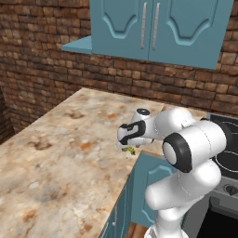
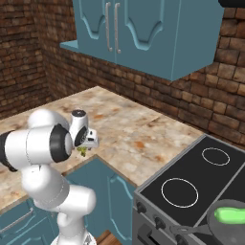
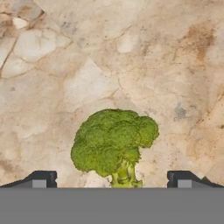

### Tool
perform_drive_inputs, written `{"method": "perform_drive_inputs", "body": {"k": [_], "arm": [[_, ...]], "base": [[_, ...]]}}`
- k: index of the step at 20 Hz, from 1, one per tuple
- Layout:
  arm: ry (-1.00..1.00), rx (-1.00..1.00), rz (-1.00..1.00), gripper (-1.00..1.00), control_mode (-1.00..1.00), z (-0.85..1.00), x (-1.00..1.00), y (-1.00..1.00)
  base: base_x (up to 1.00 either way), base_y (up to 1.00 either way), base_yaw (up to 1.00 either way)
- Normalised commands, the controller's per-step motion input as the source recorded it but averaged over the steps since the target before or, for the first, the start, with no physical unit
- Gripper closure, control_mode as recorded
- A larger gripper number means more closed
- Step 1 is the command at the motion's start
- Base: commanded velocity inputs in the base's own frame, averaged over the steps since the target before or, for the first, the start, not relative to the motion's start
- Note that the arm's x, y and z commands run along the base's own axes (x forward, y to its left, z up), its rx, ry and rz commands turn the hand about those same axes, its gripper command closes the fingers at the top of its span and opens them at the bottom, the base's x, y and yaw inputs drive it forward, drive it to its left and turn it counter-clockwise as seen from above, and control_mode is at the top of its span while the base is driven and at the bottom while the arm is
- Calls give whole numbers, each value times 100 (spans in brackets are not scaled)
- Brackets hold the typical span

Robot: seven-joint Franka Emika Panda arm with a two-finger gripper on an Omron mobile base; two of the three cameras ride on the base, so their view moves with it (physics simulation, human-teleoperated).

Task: Put the corn and broccoli in the pan. Then turn on the front center burner and set the heat to medium.

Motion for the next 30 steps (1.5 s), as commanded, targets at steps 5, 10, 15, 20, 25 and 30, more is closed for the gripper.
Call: {"method": "perform_drive_inputs", "body": {"k": [5, 10, 15, 20, 25, 30], "arm": [[0, 0, 6, -100, -100, -21, 4, -1], [0, 0, 5, -100, -100, -3, 13, 0], [0, 0, 4, -100, -100, 0, 15, 0], [0, 0, 5, -100, -100, -2, 4, 0], [0, 0, 2, 100, -100, 0, 0, 0], [0, 0, 0, 100, -100, 0, 0, 0]], "base": [[0, 0, 0], [0, 0, 0], [0, 0, 0], [0, 0, 0], [0, 0, 0], [0, 0, 0]]}}
